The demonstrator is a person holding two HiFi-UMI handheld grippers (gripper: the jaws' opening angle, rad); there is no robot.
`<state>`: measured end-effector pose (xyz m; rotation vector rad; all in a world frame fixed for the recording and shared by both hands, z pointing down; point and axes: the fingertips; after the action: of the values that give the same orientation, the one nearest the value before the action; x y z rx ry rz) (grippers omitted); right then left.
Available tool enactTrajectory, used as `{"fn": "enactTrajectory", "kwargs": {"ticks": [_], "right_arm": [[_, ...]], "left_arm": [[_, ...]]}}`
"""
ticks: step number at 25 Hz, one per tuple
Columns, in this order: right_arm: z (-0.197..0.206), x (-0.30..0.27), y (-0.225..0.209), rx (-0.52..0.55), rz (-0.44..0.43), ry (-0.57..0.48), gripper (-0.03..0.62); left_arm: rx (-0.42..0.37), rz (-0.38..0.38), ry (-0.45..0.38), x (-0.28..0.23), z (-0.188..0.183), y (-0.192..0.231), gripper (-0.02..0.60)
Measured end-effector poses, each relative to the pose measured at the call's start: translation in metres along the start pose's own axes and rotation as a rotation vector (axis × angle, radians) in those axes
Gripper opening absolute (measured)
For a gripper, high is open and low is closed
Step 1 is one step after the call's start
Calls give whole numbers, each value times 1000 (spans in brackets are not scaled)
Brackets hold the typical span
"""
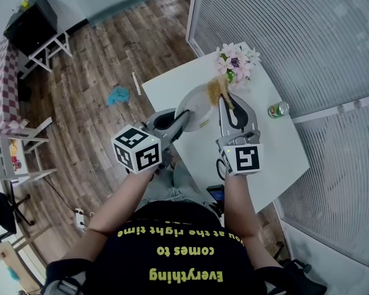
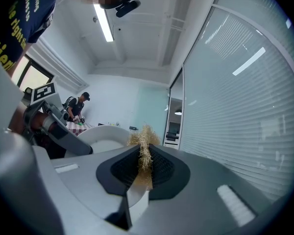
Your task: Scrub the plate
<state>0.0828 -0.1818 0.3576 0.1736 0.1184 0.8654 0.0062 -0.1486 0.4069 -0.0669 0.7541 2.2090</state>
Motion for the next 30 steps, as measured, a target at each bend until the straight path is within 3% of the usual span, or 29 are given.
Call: {"fn": "enactTrajectory", "kwargs": {"ticks": [30], "right_arm": [[-2, -11, 37, -15, -113, -6, 34]], "left_arm": [[34, 1, -3, 0, -1, 4, 21]]}}
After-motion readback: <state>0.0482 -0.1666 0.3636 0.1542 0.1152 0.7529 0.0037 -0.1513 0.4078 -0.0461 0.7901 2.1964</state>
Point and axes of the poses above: the fingertips, and each gripper's own axes: x backward along the fingers, y to its left, z out of its underside, and after that the axes turned 13 degrees about -z, right-handed
